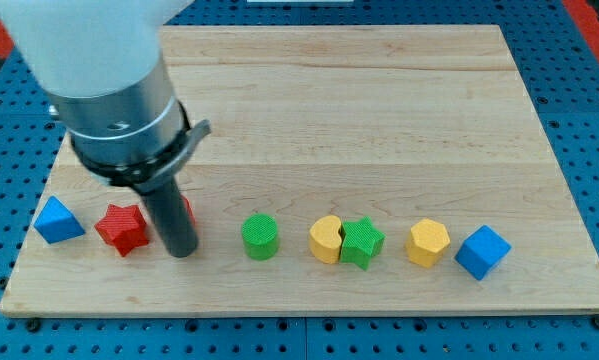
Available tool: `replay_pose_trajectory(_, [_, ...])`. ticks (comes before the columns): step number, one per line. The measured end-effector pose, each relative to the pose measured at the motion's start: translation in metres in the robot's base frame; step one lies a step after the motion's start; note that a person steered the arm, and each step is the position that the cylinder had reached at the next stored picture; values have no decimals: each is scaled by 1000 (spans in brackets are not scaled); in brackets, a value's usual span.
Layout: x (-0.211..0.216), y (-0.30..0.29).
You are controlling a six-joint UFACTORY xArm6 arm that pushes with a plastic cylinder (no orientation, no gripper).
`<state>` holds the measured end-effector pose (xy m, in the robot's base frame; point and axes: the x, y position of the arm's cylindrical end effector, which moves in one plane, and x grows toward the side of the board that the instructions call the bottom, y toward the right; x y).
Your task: Push the yellow hexagon closer to the green star
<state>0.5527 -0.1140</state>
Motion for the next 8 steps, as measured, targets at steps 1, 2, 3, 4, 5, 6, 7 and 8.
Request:
replay_pose_trajectory(1, [-29, -12])
replay_pose_trajectory(2, [-59, -44])
replay_pose_trajectory(3, [-63, -2])
replay_pose_trajectory(4, [-63, 120])
replay_pose_trajectory(5, [-61, 195])
replay_pose_trajectory(6, [-53, 311])
replay_pose_trajectory(7, [23, 390])
replay_pose_trajectory(8, [63, 368])
